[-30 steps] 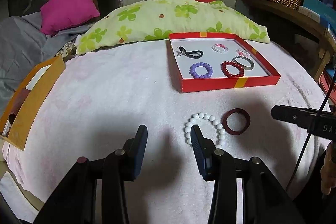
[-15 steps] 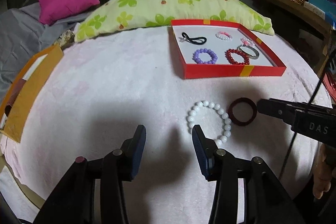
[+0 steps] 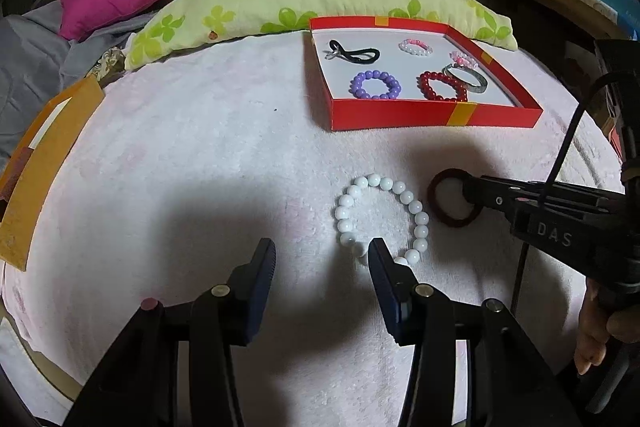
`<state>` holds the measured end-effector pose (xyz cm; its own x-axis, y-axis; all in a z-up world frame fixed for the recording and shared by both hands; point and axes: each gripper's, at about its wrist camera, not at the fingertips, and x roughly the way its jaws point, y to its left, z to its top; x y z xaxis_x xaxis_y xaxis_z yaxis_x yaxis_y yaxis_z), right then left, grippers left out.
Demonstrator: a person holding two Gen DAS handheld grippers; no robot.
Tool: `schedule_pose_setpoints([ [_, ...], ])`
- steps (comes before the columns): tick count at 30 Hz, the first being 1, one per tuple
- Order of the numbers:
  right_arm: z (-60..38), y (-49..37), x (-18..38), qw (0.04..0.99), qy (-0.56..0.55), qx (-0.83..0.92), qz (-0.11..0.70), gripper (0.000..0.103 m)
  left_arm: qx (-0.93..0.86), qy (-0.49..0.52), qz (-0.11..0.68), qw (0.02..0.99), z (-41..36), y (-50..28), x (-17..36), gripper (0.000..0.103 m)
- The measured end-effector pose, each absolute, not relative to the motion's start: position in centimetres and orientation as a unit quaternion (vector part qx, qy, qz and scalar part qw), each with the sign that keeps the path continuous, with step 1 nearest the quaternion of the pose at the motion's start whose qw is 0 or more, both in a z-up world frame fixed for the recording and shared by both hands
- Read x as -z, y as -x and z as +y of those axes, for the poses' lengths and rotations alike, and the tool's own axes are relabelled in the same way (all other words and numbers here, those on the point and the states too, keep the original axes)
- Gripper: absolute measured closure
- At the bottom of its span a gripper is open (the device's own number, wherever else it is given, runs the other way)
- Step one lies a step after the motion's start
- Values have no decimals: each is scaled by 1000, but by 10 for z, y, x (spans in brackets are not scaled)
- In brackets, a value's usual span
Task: Organize jewelry
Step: 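Grasp the dark red band with the right tool while the left grasps the white beaded bracelet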
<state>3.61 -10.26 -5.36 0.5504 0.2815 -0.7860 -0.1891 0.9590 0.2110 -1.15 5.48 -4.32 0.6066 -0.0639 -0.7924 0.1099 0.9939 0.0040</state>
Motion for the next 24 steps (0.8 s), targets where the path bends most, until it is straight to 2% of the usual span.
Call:
schedule_pose_setpoints([
  [11,-125,-25,40,897,-53,-102,428,97,67,-11,443,894,50,6,45,52],
  [24,-158,-23,51,883,-77,-54,459,97,83,-8,440,894,41,5,45,49],
])
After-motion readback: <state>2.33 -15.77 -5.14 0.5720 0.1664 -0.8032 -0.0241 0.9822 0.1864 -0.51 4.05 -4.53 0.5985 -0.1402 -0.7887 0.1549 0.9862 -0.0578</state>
